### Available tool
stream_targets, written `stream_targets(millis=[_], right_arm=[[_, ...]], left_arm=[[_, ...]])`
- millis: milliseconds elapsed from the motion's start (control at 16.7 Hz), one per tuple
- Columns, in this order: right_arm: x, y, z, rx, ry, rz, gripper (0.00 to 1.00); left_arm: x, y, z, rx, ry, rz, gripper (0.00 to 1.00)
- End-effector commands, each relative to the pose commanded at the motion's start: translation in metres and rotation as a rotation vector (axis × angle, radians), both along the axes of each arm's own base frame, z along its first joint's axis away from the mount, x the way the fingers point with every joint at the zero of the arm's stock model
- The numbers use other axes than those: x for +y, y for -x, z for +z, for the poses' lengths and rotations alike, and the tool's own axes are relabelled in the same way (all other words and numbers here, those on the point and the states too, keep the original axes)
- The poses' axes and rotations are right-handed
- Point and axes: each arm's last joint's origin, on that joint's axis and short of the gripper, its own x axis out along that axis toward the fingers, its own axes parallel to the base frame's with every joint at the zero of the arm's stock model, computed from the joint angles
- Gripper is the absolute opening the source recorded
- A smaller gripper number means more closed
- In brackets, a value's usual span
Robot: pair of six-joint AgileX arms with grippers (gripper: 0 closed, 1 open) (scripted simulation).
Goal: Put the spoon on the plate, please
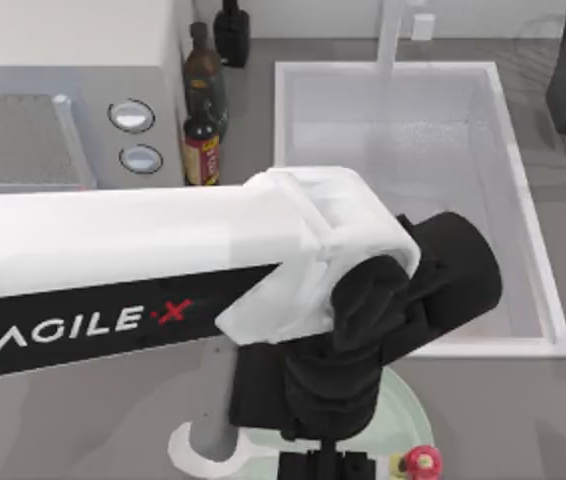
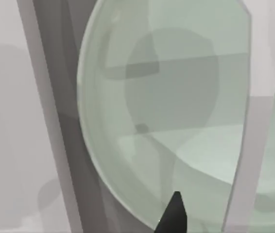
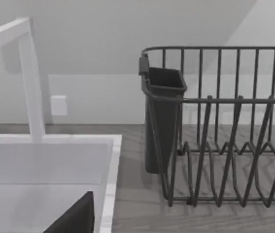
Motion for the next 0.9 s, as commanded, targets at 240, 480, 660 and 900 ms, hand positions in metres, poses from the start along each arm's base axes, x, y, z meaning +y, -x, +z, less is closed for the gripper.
stream_targets(millis=[240,480,660,900], right_arm=[[0.000,0.000,0.000,0.000,0.000,0.000,1.00],[0.000,0.000,0.000,0.000,0.000,0.000,1.00],[0.000,0.000,0.000,0.000,0.000,0.000,1.00],[0.000,0.000,0.000,0.000,0.000,0.000,1.00]], left_arm=[[-0.005,-0.010,-0.008,-0.032,0.022,0.033,0.00],[-0.007,-0.024,-0.027,-0.051,0.013,0.078,0.00],[-0.006,-0.032,-0.048,-0.044,-0.020,0.100,0.00],[-0.002,-0.034,-0.070,-0.019,-0.067,0.111,0.00]])
